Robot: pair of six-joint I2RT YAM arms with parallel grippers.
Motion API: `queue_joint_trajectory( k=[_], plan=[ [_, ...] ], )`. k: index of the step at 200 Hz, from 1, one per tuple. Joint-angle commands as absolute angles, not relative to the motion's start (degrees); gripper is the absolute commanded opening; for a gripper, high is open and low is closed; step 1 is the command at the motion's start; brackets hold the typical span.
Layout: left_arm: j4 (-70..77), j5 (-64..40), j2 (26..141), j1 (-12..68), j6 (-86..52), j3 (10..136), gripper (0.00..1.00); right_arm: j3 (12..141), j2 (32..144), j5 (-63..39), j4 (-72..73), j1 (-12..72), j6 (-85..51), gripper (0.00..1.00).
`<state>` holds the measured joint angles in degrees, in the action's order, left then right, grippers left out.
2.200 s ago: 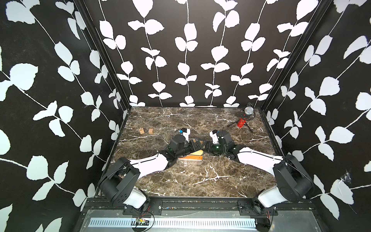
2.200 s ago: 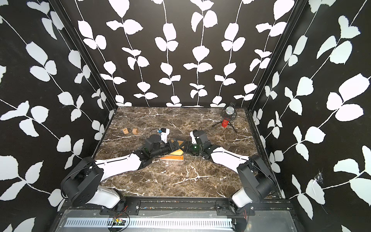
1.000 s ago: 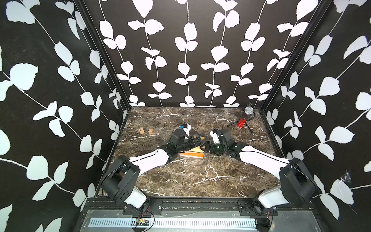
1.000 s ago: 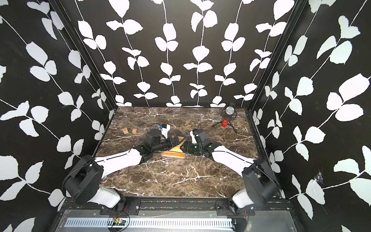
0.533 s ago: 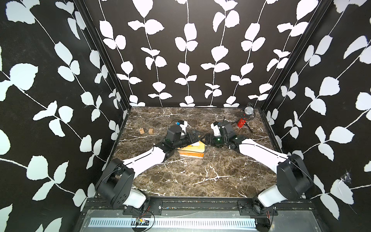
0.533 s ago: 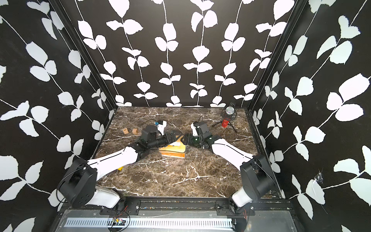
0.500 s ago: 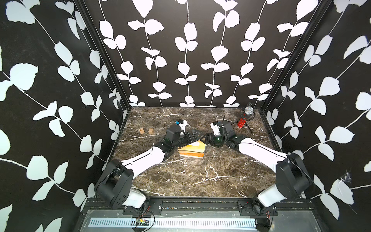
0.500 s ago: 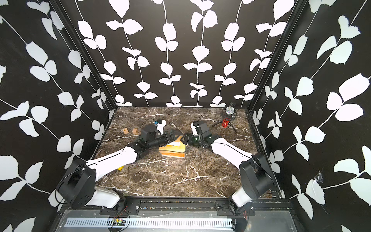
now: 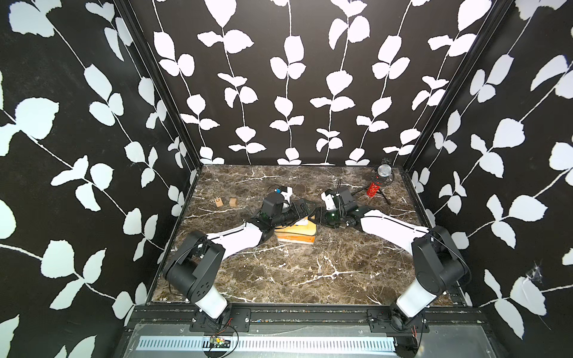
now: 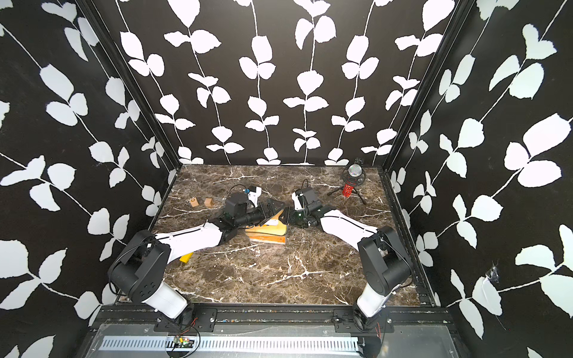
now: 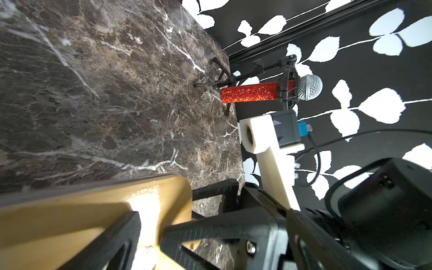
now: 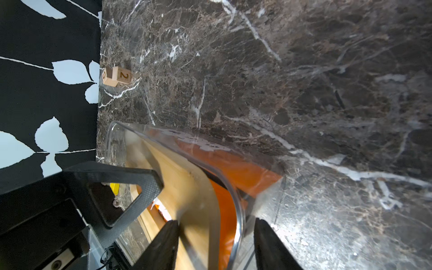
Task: Put the tissue paper into the tissue box
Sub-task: Close the box lid on the tissue box.
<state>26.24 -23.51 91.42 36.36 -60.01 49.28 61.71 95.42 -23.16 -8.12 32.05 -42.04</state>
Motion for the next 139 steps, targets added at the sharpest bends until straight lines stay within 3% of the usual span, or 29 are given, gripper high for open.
queue_joint_trajectory(
  k=[1,139],
  plan=[
    [28.3,-23.25,91.76,38.0,-60.71,48.74,0.99,59.04,95.72,-22.77,-4.25,32.0,-42.96,0.49],
    [28.37,-20.23,90.9,39.8,-60.2,46.89,0.99,50.28,95.07,-23.04,4.47,32.01,-47.61,0.3]
  ],
)
